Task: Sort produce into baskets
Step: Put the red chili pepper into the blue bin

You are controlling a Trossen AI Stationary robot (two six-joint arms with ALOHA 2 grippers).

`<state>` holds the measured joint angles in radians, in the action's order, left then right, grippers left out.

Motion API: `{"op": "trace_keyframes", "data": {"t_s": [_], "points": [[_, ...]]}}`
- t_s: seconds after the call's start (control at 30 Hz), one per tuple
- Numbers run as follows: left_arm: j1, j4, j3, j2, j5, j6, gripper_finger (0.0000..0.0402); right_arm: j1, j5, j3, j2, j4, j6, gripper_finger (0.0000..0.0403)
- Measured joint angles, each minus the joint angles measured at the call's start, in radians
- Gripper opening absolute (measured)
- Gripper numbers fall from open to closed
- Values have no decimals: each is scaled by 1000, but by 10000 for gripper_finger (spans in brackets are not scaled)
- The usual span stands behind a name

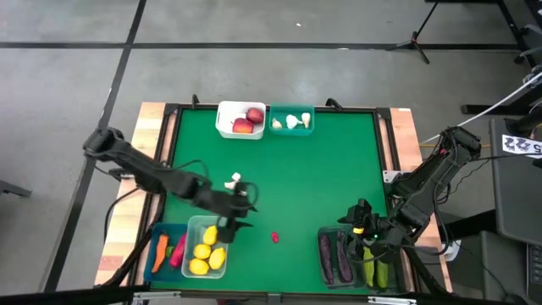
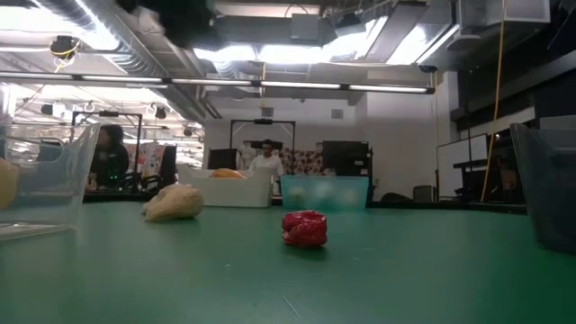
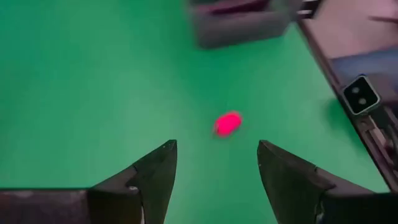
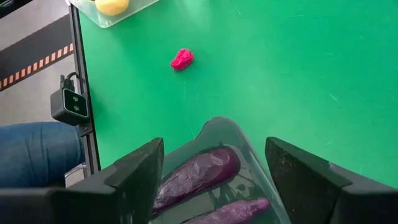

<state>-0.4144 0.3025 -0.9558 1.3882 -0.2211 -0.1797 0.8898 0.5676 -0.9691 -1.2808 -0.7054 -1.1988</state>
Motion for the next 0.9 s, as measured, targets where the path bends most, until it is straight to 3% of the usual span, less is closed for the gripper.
{"op": "trace_keyframes", "data": {"t_s": [0.2,0.47,0.9], "points": [[157,-277,0,192,329,235,219,0,1,0,0,1,0,280],[253,-450,0,402,614,391,219,0,1,0,0,0,0,280],[245,-695,0,593,665,441,219,0,1,0,0,1,-4,280]]}}
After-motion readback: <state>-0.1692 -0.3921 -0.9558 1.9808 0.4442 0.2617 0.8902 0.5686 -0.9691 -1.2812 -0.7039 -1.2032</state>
